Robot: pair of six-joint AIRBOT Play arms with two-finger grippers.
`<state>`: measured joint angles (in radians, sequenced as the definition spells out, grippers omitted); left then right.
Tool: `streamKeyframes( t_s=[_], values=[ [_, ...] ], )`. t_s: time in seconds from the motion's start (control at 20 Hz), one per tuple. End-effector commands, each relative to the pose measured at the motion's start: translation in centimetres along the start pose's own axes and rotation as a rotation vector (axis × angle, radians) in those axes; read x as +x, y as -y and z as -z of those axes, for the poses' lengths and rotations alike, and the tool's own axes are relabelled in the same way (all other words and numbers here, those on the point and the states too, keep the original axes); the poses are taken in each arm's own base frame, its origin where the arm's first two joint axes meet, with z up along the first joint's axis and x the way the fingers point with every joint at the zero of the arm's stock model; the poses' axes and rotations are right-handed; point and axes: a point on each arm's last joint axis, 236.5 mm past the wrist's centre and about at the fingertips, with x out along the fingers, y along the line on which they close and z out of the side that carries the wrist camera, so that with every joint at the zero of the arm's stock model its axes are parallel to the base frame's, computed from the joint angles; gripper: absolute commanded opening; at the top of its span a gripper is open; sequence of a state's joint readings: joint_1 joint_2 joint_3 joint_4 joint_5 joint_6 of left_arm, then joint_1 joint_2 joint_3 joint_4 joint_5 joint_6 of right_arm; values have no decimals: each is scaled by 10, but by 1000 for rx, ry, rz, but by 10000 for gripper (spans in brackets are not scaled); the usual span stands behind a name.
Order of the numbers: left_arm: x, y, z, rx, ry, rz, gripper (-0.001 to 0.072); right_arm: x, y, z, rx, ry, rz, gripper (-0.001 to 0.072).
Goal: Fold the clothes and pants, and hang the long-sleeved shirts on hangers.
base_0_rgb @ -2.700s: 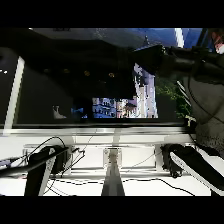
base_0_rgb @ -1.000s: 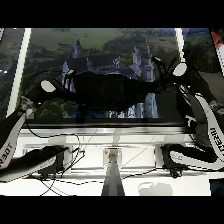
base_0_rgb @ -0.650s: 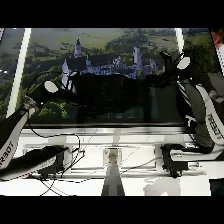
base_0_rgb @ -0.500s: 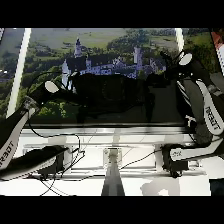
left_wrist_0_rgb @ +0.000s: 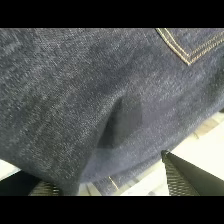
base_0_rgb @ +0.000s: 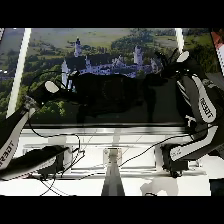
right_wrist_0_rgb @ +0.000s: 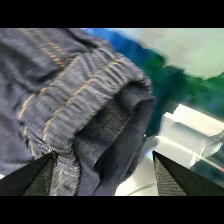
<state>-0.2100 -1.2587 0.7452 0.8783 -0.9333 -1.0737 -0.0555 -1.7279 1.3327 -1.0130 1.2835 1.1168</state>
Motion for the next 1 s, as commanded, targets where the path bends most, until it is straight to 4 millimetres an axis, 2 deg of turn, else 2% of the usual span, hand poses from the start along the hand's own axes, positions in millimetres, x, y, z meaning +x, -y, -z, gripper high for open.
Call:
streamKeyframes(
  t_s=[0.0,0.05,0.2,0.4,0.45,0.55,0.6,0.65,0.75,0.85,0.95],
  values=[
    [0,-8,-13,3,56,-35,689,24,4,1,83,-30,-50,666],
    [0,-11,-18,3,77,-47,689,31,-5,2,112,-43,-110,666],
    [7,-21,-23,-11,90,-69,689,43,-55,5,118,-89,-341,666],
    [26,-32,-11,-45,33,-70,689,63,-107,12,-48,-122,-406,659],
    [27,-33,-10,-47,31,-72,689,69,-117,16,-98,-133,-406,542],
    [24,-33,-15,-27,42,-73,690,77,-130,19,-155,-141,-398,52],
    [20,-33,-21,2,51,-85,689,75,-135,16,-185,-129,-392,35],
    [14,-33,-27,31,56,-98,690,70,-137,11,-209,-113,-382,35],
    [-4,-30,-37,103,57,-123,689,45,-138,-11,-244,-50,-334,34],
    [-33,-32,-48,184,70,-179,689,2,-130,-45,-206,77,-239,34],
    [-76,-39,-70,266,149,-281,690,-62,-126,-79,-168,258,-168,34]
  ],
)
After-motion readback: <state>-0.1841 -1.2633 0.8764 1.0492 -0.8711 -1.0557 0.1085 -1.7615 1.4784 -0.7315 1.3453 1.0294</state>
